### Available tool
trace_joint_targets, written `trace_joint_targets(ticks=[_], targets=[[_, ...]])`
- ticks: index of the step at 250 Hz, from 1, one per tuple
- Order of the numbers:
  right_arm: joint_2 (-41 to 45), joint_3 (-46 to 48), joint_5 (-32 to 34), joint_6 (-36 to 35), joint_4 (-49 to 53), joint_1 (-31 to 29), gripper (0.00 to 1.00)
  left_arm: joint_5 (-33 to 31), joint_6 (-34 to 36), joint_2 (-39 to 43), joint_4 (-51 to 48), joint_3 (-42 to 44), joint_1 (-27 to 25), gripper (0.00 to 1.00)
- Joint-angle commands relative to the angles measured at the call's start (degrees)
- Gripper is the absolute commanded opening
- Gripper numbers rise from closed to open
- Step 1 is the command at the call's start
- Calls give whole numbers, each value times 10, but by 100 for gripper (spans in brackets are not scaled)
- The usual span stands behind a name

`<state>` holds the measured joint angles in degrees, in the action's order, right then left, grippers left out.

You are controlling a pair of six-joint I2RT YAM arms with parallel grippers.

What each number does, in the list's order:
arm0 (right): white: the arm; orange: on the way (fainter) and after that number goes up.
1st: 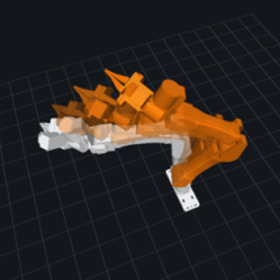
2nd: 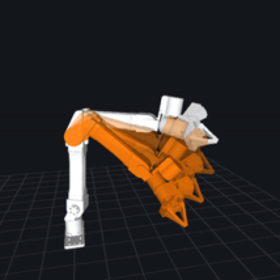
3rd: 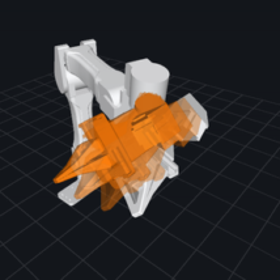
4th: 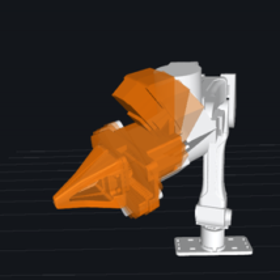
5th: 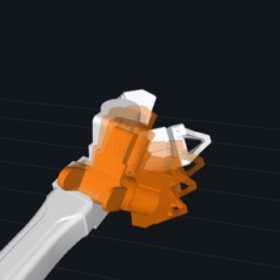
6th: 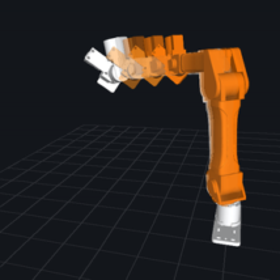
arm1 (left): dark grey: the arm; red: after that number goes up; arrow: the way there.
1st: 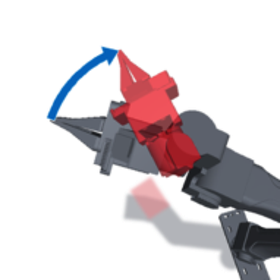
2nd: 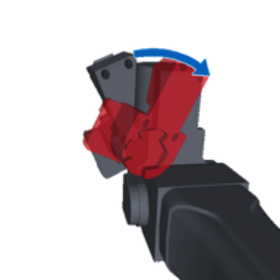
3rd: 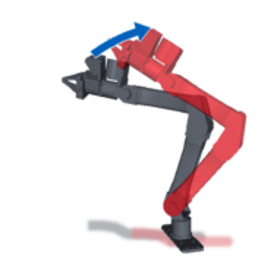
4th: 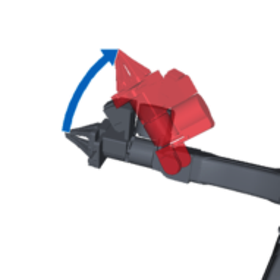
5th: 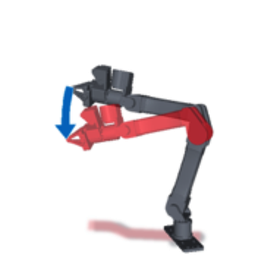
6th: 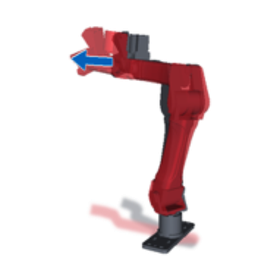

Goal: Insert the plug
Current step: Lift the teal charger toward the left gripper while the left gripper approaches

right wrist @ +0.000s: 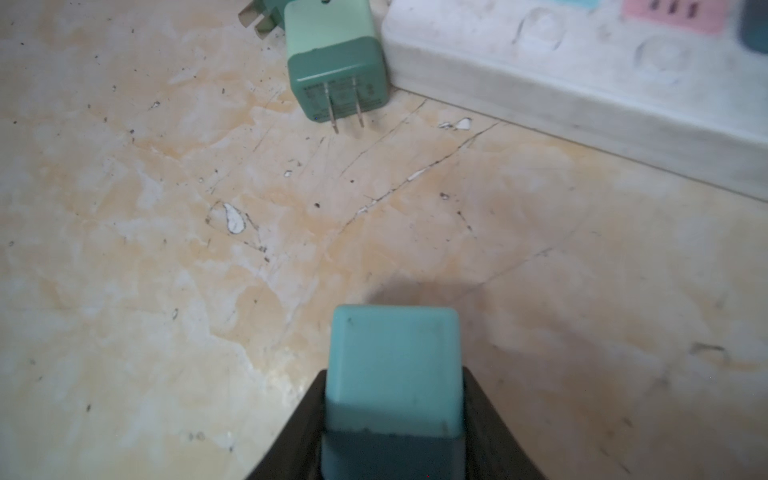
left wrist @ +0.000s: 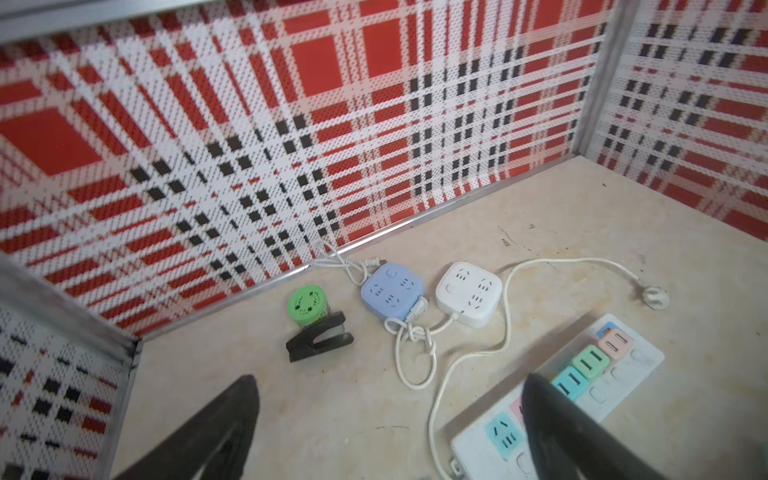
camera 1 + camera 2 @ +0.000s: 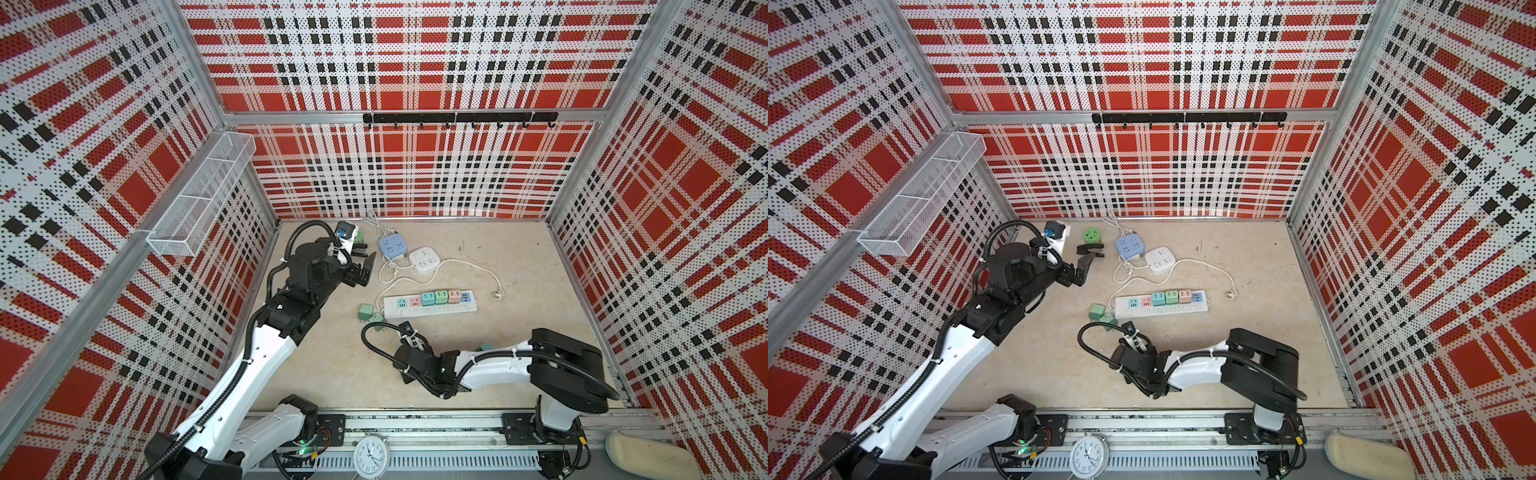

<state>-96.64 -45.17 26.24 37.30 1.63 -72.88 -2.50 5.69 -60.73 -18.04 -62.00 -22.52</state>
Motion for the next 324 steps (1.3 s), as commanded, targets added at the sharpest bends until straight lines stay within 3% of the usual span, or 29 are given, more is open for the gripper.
trace_joint_targets(ticks=[1, 44, 107, 142, 253, 324], targets=[[84, 46, 58, -63, -77, 15, 26, -39, -104, -42, -83, -59, 3, 99], [193, 104, 49, -161, -151, 98, 15, 30, -118, -62, -102, -85, 9, 99], [283, 161, 69, -332, -311, 108, 15, 140, -103, -6, -85, -67, 13, 100], [308, 171, 76, -399, -368, 110, 12, 222, -98, -15, -91, -80, 13, 90], [342, 193, 71, -457, -417, 111, 7, 300, -71, -25, -106, -91, -11, 80], [336, 219, 44, -543, -511, 113, 2, 330, -53, -34, -129, -103, -41, 77]])
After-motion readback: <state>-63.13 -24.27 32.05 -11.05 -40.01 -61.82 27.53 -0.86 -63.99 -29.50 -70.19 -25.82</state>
